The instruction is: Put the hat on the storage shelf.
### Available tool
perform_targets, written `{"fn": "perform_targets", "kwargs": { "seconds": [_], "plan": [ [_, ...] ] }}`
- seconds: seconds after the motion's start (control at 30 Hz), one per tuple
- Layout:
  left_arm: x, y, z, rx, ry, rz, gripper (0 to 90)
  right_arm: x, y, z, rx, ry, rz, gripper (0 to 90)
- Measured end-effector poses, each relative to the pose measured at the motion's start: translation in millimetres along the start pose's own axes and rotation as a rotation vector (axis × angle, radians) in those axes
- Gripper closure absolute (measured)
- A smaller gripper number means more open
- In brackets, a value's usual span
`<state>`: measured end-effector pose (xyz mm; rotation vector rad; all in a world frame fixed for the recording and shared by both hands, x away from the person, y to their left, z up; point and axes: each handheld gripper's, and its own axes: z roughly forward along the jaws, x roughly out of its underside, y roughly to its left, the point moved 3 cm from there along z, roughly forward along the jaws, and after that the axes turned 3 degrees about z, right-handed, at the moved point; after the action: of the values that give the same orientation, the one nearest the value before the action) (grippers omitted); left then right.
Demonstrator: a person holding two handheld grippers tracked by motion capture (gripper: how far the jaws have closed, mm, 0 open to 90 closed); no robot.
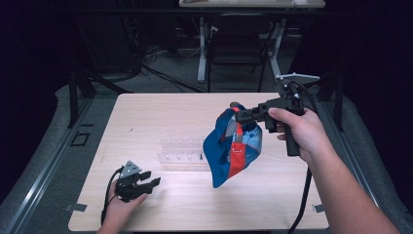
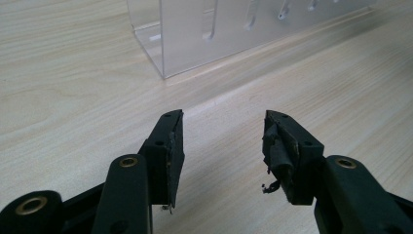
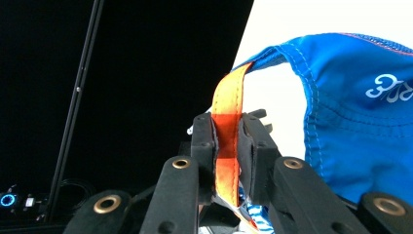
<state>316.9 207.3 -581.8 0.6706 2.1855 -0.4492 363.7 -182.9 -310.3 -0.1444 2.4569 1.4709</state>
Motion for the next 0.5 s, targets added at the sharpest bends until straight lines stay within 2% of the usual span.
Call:
{"fn": "perform_targets", "kwargs": {
  "seconds": [0.03, 0.5],
  "plan": [
    [0.0, -0.3, 0.2, -0.010, -0.004, 0.000, 50.4, -2.2, 1.1, 1.5, -0.003, -0.008, 0.002, 78.3],
    [-0.8, -0.9, -0.3, 0.001, -0.002, 0.006, 50.3, -16.2, 5.6, 2.3, -0.014, -0.036, 0.001, 78.3]
  ]
}}
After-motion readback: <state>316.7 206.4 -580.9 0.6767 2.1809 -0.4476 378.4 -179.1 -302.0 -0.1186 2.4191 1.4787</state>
